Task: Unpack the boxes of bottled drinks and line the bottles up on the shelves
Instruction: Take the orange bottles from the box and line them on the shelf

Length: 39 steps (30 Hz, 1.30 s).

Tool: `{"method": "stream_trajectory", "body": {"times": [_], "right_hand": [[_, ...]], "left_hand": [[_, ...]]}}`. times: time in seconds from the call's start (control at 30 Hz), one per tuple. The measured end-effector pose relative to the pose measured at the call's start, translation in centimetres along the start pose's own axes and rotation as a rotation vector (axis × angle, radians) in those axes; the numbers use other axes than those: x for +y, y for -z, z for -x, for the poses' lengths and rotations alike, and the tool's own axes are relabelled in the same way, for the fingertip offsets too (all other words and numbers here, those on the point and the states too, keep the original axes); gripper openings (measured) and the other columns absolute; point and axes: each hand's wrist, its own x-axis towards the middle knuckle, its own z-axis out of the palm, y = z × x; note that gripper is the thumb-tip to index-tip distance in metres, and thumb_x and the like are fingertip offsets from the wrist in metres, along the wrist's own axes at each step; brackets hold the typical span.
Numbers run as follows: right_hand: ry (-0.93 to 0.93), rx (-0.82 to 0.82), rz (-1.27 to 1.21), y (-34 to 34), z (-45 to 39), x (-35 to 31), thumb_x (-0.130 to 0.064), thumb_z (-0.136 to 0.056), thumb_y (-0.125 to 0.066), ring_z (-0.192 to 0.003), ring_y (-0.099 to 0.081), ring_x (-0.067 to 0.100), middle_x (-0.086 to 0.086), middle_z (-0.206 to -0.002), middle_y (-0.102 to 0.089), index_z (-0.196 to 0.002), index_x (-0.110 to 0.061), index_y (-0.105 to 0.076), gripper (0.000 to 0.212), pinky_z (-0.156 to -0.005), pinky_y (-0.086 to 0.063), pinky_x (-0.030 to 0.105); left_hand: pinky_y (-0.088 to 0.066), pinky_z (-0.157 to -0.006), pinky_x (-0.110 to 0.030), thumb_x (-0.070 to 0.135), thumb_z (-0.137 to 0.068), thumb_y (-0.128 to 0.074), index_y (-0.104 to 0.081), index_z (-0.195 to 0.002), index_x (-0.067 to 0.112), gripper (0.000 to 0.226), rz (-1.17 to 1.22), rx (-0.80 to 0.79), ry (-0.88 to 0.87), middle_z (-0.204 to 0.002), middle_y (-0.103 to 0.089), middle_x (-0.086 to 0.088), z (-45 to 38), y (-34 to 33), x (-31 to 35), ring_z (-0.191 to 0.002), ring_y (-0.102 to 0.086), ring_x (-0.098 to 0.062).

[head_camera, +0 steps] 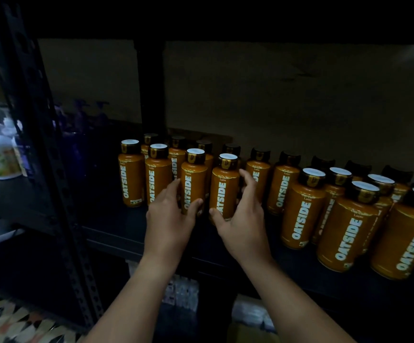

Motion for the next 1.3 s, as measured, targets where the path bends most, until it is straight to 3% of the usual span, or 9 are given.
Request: {"method": "stream_trajectory", "body": {"times": [0.13,0.33,0.67,1.3], "right_hand": [[-0.05,-0.033,0.019,-0.08,-0.26,-0.02,-0.023,-0.086,-0.079,-0.144,-0.037,0.019,0.0,-0.158,-0.034,-0.156,-0.038,-0.009,0.1,-0.112,-0.043,0.041],[-0.071,-0.046,0.046,-0.17,-0.37,0.15,-0.027,-0.086,-0.078,-0.142,-0.039,0.018,-0.001,-0.157,-0.035,-0.157,-0.03,-0.017,0.093,-0.112,-0.043,0.042],[-0.063,-0.068,0.11,-0.37,-0.26,0.13,-0.022,-0.084,-0.08,-0.145,-0.034,0.017,-0.002,-0.158,-0.033,-0.158,-0.029,-0.012,0.101,-0.116,-0.036,0.038],[-0.032,-0.075,0.214,-0.59,-0.34,-0.25,-0.03,-0.086,-0.078,-0.142,-0.039,0.02,0.001,-0.156,-0.035,-0.159,-0.026,-0.007,0.101,-0.111,-0.038,0.034]], "left_hand": [[-0.06,-0.09,-0.042,0.038,-0.088,-0.076,-0.054,-0.142,0.021,0.06,-0.011,0.011,-0.005,-0.125,-0.068,0.002,-0.09,-0.36,-0.12,-0.112,-0.066,-0.013],[-0.06,-0.091,-0.043,0.041,-0.09,-0.073,-0.053,-0.143,0.024,0.06,-0.011,0.021,-0.004,-0.129,-0.065,0.003,-0.06,-0.55,-0.31,-0.116,-0.064,-0.013],[-0.059,-0.093,-0.042,0.04,-0.091,-0.073,-0.053,-0.143,0.023,0.059,-0.022,0.049,-0.008,-0.131,-0.065,0.002,0.07,-0.4,-0.48,-0.118,-0.064,-0.014],[-0.058,-0.094,-0.044,0.038,-0.089,-0.076,-0.054,-0.141,0.022,0.059,-0.036,0.049,-0.014,-0.129,-0.066,0.0,0.18,-0.37,-0.24,-0.117,-0.065,-0.016]]}}
